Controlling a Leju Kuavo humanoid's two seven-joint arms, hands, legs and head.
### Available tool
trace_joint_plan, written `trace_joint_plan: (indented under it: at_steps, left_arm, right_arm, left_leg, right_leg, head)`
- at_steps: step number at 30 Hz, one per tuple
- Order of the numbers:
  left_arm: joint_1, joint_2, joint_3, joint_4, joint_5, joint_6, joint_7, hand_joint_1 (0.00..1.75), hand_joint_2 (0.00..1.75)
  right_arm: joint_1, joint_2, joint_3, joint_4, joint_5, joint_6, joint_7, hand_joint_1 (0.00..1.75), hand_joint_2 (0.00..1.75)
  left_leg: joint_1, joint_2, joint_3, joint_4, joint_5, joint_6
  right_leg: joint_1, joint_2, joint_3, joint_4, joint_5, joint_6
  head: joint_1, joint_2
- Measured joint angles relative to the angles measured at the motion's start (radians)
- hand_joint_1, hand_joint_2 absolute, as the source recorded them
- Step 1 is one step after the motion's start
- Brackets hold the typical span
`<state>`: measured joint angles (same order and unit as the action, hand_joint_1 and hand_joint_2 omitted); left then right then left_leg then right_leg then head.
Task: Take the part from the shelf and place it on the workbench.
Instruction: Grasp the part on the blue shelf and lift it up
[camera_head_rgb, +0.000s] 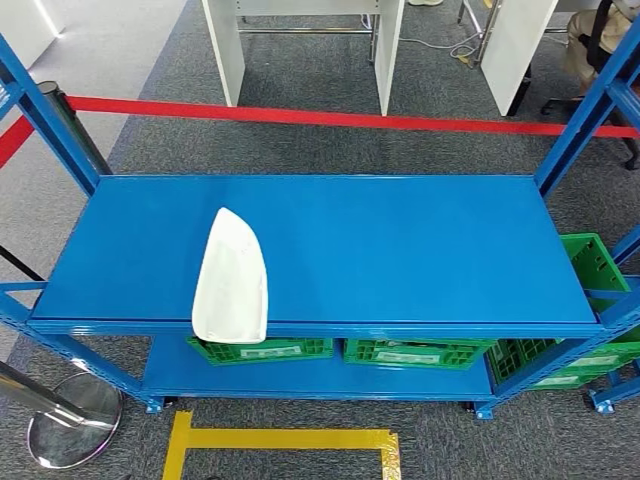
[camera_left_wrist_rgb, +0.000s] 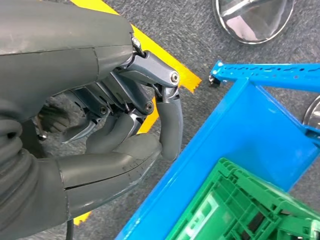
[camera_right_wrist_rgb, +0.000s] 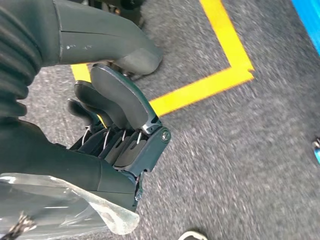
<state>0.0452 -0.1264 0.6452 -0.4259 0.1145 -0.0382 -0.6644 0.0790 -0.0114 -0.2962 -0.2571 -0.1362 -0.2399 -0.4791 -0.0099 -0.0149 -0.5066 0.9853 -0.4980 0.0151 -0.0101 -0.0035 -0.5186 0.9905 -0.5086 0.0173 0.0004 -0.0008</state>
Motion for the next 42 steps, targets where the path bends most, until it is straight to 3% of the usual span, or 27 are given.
trace_joint_plan:
  at_steps: [3,4,10,15,22,29,37,42]
  left_arm:
    - [-0.005,-0.008,0.038,-0.001,-0.023,-0.007,-0.006,0.41,1.75]
    - [-0.006,-0.011,0.05,-0.002,-0.029,-0.009,-0.006,0.0,1.75]
    - [-0.008,-0.045,0.127,-0.074,-0.112,-0.079,-0.008,0.0,1.75]
    - [0.017,-0.132,0.148,-0.371,-0.076,-0.096,0.029,0.0,1.75]
    - [0.14,-0.171,-0.044,-0.822,0.038,-0.064,0.04,0.0,1.75]
    - [0.226,-0.189,-0.213,-1.114,0.006,-0.083,-0.005,0.0,1.75]
    - [0.269,-0.196,-0.305,-1.262,-0.051,-0.115,-0.01,0.0,1.75]
    - [0.291,-0.161,-0.391,-1.271,-0.269,-0.111,-0.01,0.0,1.75]
  right_arm:
    - [-0.004,0.0,-0.015,0.006,0.006,-0.004,-0.01,0.0,1.75]
    - [-0.005,0.0,-0.019,0.008,0.01,-0.004,-0.01,0.0,1.75]
    - [-0.008,0.0,-0.047,0.016,0.051,-0.032,0.002,0.0,1.75]
    - [-0.009,0.002,-0.077,0.016,0.109,-0.069,0.016,0.0,1.75]
    - [-0.011,0.01,-0.113,0.016,0.183,-0.092,0.034,0.0,1.75]
    - [-0.011,0.02,-0.126,0.016,0.24,-0.11,0.05,0.0,1.75]
    - [-0.012,0.026,-0.13,0.018,0.27,-0.116,0.057,0.0,1.75]
    - [-0.017,0.026,-0.133,0.021,0.303,-0.103,0.059,0.0,1.75]
  left_leg:
    - [0.0,0.0,0.0,0.0,0.0,0.0]
    - [0.0,0.0,0.0,0.0,0.0,0.0]
    - [0.0,0.0,0.0,0.0,0.0,0.0]
    - [0.0,0.001,0.0,0.0,0.0,0.0]
    - [0.001,0.002,-0.001,0.001,0.0,0.0]
    - [0.0,0.002,-0.001,0.001,0.0,0.0]
    - [0.0,0.002,-0.001,0.001,0.0,0.0]
    - [0.0,0.002,-0.001,0.001,0.0,0.0]
  right_leg:
    - [0.0,0.0,0.0,0.0,0.0,0.0]
    - [0.0,0.0,0.0,0.0,0.0,0.0]
    - [0.0,0.0,0.0,0.0,0.0,0.0]
    - [0.0,0.001,0.0,0.0,0.001,0.0]
    - [0.001,0.002,-0.001,0.0,0.001,0.0]
    - [0.0,0.002,-0.001,0.0,0.001,0.001]
    - [0.0,0.002,-0.001,0.0,0.002,0.001]
    - [0.0,0.003,-0.001,0.0,0.002,0.001]
  head:
    - [0.0,0.0]
    - [0.0,0.0]
    - [0.0,0.0]
    - [0.0,0.0]
    - [0.0,0.0]
    - [0.0,0.0]
    - [0.0,0.0]
    - [0.0,0.0]
